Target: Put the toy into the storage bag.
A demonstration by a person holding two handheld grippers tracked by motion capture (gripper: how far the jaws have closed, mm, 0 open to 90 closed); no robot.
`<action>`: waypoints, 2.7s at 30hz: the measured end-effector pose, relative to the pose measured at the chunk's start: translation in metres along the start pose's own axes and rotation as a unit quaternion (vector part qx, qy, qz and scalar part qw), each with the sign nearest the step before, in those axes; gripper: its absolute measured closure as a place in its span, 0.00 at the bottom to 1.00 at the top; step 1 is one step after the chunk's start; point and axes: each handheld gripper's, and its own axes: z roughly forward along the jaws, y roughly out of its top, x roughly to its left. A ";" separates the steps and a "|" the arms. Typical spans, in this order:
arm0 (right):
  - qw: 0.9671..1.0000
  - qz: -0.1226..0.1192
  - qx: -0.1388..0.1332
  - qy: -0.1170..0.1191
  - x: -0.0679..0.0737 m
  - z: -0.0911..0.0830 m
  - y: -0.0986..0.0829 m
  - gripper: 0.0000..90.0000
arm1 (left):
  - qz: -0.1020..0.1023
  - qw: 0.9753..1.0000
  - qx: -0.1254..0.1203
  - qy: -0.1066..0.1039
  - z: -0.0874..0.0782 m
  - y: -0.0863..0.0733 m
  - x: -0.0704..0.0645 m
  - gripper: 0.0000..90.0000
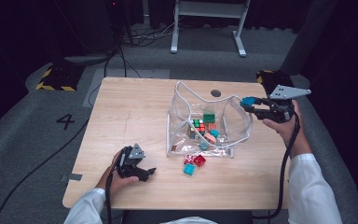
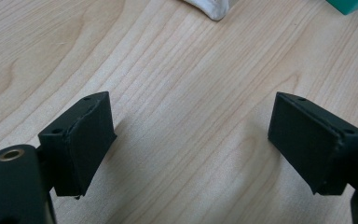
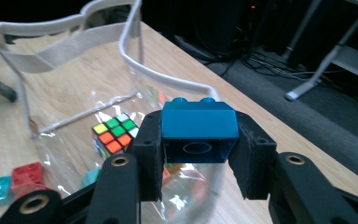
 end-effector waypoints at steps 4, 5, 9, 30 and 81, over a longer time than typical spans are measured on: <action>1.000 -0.008 0.003 0.024 0.009 0.011 0.004 0.65 | 0.000 1.000 0.000 0.000 0.000 0.000 0.000 0.16; 0.999 -0.011 0.007 0.031 0.012 0.014 0.005 0.65 | 0.000 1.000 0.000 0.000 0.000 0.000 0.000 0.16; 0.997 -0.039 0.035 0.048 0.022 0.031 0.008 0.65 | 0.000 1.000 0.000 0.000 0.000 0.000 0.000 0.16; 0.960 -0.146 0.227 0.077 0.051 0.095 0.025 0.65 | 0.000 1.000 0.000 0.000 0.000 0.000 0.000 0.16; 0.999 -0.026 0.025 -0.017 0.035 -0.023 -0.011 0.32 | 0.000 1.000 0.000 0.000 0.000 0.000 0.000 0.16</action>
